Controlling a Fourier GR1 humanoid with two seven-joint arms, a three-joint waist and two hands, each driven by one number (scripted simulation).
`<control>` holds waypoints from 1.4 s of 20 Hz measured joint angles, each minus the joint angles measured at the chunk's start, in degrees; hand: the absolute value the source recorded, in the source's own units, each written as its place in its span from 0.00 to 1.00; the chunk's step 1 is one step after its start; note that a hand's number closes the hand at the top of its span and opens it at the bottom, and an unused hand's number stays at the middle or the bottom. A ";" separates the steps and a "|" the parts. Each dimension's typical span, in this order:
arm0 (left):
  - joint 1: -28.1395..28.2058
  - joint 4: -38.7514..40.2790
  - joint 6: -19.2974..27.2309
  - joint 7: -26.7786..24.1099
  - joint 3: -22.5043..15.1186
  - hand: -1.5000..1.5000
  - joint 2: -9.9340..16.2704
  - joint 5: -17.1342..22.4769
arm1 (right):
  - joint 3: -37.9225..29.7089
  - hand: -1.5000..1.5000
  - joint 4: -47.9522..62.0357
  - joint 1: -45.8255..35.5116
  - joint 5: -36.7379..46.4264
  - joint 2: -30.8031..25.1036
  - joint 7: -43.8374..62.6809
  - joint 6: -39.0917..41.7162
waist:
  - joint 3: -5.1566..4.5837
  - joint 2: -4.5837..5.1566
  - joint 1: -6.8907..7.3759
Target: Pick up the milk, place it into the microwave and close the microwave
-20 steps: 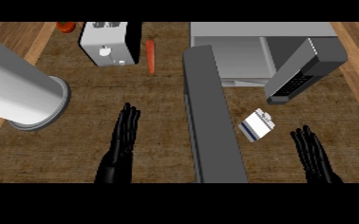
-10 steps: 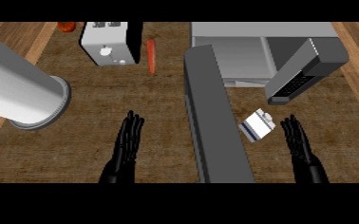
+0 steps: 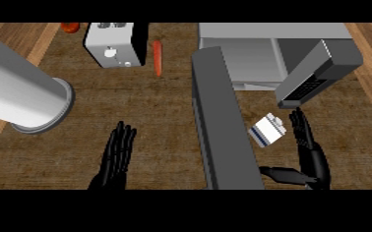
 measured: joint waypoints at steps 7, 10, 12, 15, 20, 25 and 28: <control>2.59 0.44 -3.89 -3.74 3.19 0.00 3.01 4.04 | -3.35 0.00 16.94 -9.60 1.47 -0.75 -7.81 -4.78 | 0.02 0.05 0.14; 3.65 0.58 -4.84 -5.00 3.97 0.00 3.58 4.97 | -5.38 1.00 24.72 -13.94 1.01 -2.26 -11.32 -4.97 | 0.01 0.06 0.23; 4.60 -0.32 -5.55 -5.01 4.57 0.00 4.56 5.61 | -6.52 1.00 29.64 -16.31 0.93 -2.59 -13.69 -5.65 | 0.04 0.10 0.35; 5.47 -1.29 -6.45 -4.72 5.19 0.00 5.48 6.36 | -8.32 1.00 34.82 -19.89 0.27 -3.89 -15.23 -6.14 | 0.02 0.10 0.43; 6.01 -1.38 -8.46 -5.28 6.83 0.00 6.82 8.05 | -9.70 1.00 41.59 -23.34 1.42 -5.09 -16.94 -9.24 | -0.11 0.03 0.77; 6.47 -1.58 -9.39 -6.07 8.16 0.00 7.43 8.50 | -10.23 1.00 46.63 -26.15 2.60 -6.07 -17.39 -11.28 | -0.23 -0.03 0.94; 6.52 -1.03 -10.95 -6.98 9.97 0.00 8.13 10.05 | -10.35 1.00 48.38 -27.65 3.23 -7.28 -16.90 -12.45 | -0.24 -0.02 0.96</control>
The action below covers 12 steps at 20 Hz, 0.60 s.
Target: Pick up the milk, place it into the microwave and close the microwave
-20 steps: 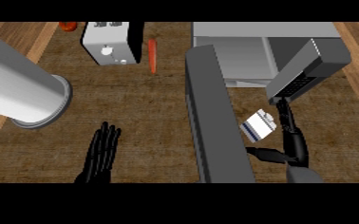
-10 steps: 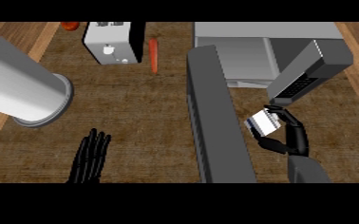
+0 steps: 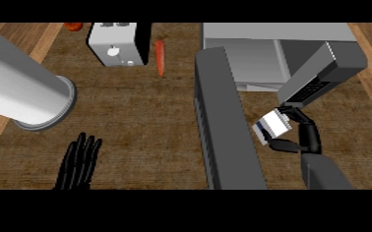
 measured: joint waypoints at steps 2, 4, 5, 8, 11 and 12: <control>0.21 0.55 -1.66 -0.95 1.44 0.00 0.83 1.44 | 0.32 1.00 0.58 0.00 0.77 -0.65 -0.54 -0.47 | 0.01 0.06 0.16; 0.34 0.54 -1.82 -0.85 1.39 0.00 0.66 1.52 | 0.14 1.00 0.83 -0.51 0.59 -0.20 -1.29 0.04 | 0.03 0.11 0.17; 0.44 0.46 -2.17 -0.79 1.71 0.00 0.89 1.84 | 0.06 1.00 0.93 -0.87 0.48 0.06 -1.58 0.41 | 0.04 0.15 0.23; 1.14 -0.40 -2.39 -0.30 2.03 0.00 1.20 2.11 | 0.22 1.00 0.57 -1.62 0.20 0.56 -2.13 2.55 | 0.10 0.18 0.17; 0.73 0.26 -2.67 -0.43 2.66 0.00 1.09 2.24 | 0.69 1.00 -0.14 -1.85 0.05 2.23 -2.53 4.03 | 0.11 0.18 -0.09; 1.22 -0.12 -2.68 -0.29 2.67 0.00 1.06 2.38 | 0.87 1.00 -0.38 -1.93 0.05 2.79 -2.60 4.38 | 0.11 0.16 -0.13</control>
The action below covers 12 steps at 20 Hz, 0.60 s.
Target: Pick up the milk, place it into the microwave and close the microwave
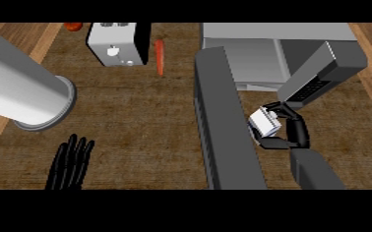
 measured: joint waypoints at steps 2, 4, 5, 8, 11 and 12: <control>1.29 -0.09 -1.00 -0.83 0.70 0.00 0.58 0.59 | 0.58 1.00 -1.49 0.00 -0.15 1.29 0.34 0.64 | 0.03 -0.10 -0.24; 2.23 -0.10 -1.29 -1.40 0.83 0.00 0.54 0.36 | 1.26 1.00 -3.04 0.85 -0.25 2.36 0.64 1.10 | 0.06 -0.14 -0.45; 2.31 -0.31 -1.67 -1.05 1.45 0.00 0.82 1.02 | 1.55 1.00 -4.10 1.05 -0.36 2.93 0.78 1.23 | 0.08 -0.17 -0.57; 2.92 -0.43 -1.40 -1.06 1.18 0.00 0.20 0.54 | 2.98 1.00 -8.60 2.20 -0.36 6.00 1.98 0.40 | 0.08 -0.29 -0.95; 2.86 0.40 -2.14 -1.52 1.87 0.00 -0.04 0.82 | 3.90 1.00 -12.32 2.64 -0.29 7.10 3.79 -1.72 | 0.08 -0.29 -1.00; 2.28 1.13 -2.48 -1.59 2.69 0.00 0.09 1.18 | 4.14 1.00 -13.92 2.59 -0.26 7.23 4.78 -2.55 | 0.09 -0.30 -1.08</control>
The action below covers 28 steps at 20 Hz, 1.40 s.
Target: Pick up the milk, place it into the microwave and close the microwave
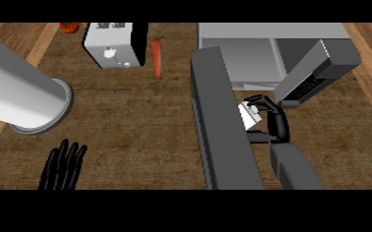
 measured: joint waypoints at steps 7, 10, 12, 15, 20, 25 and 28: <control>-0.94 1.43 -1.89 0.25 2.56 0.00 0.06 0.79 | 1.38 1.00 -5.39 -3.10 0.78 0.77 7.77 -5.95 | 0.01 0.07 0.18; -0.61 2.10 -2.94 -0.19 3.24 0.00 -0.14 1.04 | 1.66 1.00 -5.05 -5.52 1.44 0.64 10.77 -8.68 | 0.02 0.12 0.33; -0.90 2.41 -3.02 -0.15 3.47 0.00 -0.63 0.80 | 1.58 1.00 -3.43 -7.04 1.83 -0.10 11.65 -9.63 | 0.03 0.18 0.46; -2.20 2.96 -3.69 0.66 4.49 0.00 -0.48 1.48 | 1.62 1.00 -0.15 -11.47 3.25 -1.81 14.87 -11.65 | 0.04 0.32 0.80; -4.33 3.71 -4.02 2.08 4.45 0.00 -0.76 1.20 | 1.58 1.00 7.31 -17.61 6.37 -4.09 16.77 -17.22 | 0.08 0.72 1.63; -5.08 4.20 -5.12 1.96 4.19 0.00 -0.85 1.20 | 0.63 1.00 13.98 -23.14 7.99 -7.14 18.12 -21.03 | 0.14 1.30 2.97; -5.54 4.31 -5.58 2.09 4.46 0.00 -0.49 1.15 | 0.69 1.00 16.82 -25.92 9.22 -8.54 19.72 -23.83 | 0.17 1.65 3.82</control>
